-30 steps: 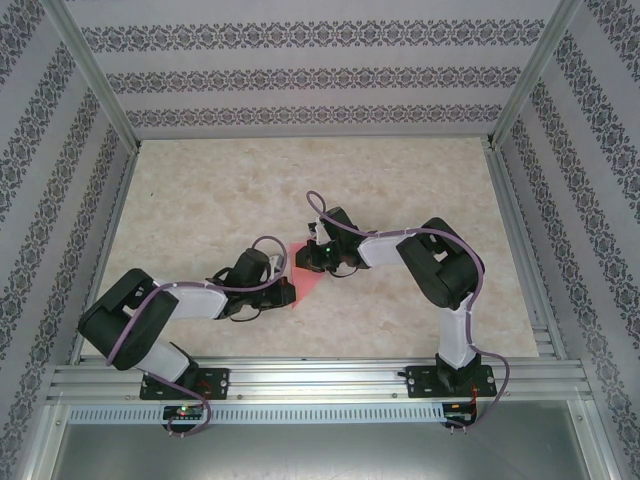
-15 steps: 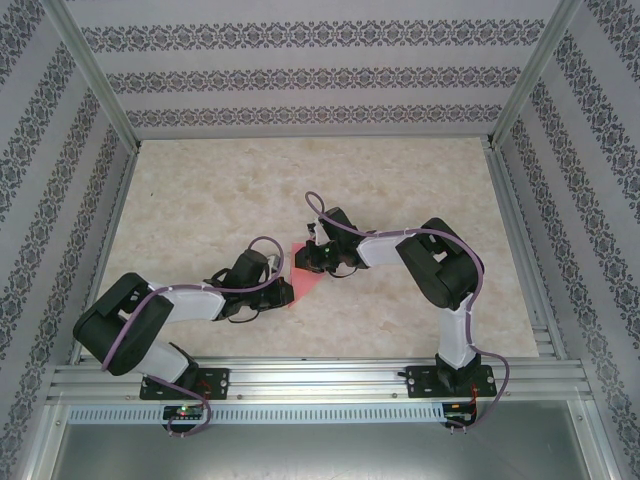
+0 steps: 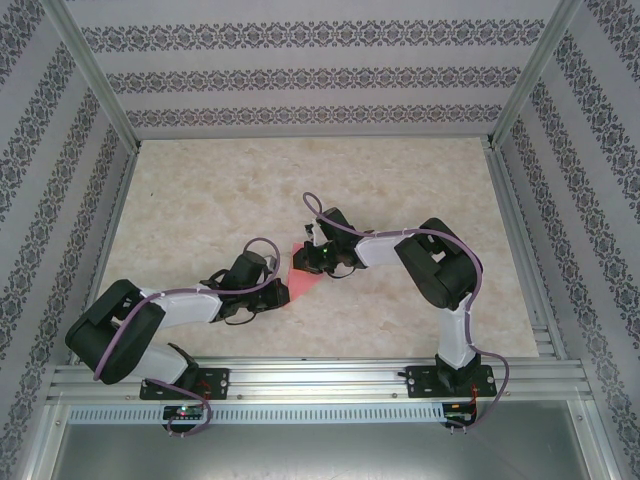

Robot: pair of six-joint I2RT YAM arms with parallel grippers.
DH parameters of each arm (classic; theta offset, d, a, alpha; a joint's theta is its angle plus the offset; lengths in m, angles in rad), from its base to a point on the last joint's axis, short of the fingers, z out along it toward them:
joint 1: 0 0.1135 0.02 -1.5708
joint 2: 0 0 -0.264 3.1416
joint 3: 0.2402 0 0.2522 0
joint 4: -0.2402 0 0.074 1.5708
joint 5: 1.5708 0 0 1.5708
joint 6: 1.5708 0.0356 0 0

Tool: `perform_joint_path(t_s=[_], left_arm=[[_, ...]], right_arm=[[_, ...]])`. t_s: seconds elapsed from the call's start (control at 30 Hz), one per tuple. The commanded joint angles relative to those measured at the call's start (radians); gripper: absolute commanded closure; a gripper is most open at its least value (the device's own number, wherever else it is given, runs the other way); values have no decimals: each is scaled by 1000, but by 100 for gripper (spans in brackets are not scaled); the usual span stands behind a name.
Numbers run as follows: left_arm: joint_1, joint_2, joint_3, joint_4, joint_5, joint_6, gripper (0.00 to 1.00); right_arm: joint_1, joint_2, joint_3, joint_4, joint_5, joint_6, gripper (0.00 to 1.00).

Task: Fold a paper plane with a square sheet of paper (pick it up from the middle)
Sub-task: Fourth fold the wing at the center of the table.

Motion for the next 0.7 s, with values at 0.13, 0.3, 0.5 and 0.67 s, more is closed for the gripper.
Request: perform_joint_path(t_s=[0.13, 0.3, 0.5, 0.67], left_arm=[[-14, -36, -16, -134, 19, 44, 85], [-14, -68, -1, -196, -23, 86, 82], [-14, -24, 19, -192, -14, 107, 88], [-14, -10, 19, -214, -36, 71, 96]], right_arm=[[3, 56, -10, -78, 83, -24, 88], [4, 61, -7, -75, 80, -23, 88], [6, 65, -2, -77, 78, -20, 88], [6, 70, -3, -79, 79, -22, 88]])
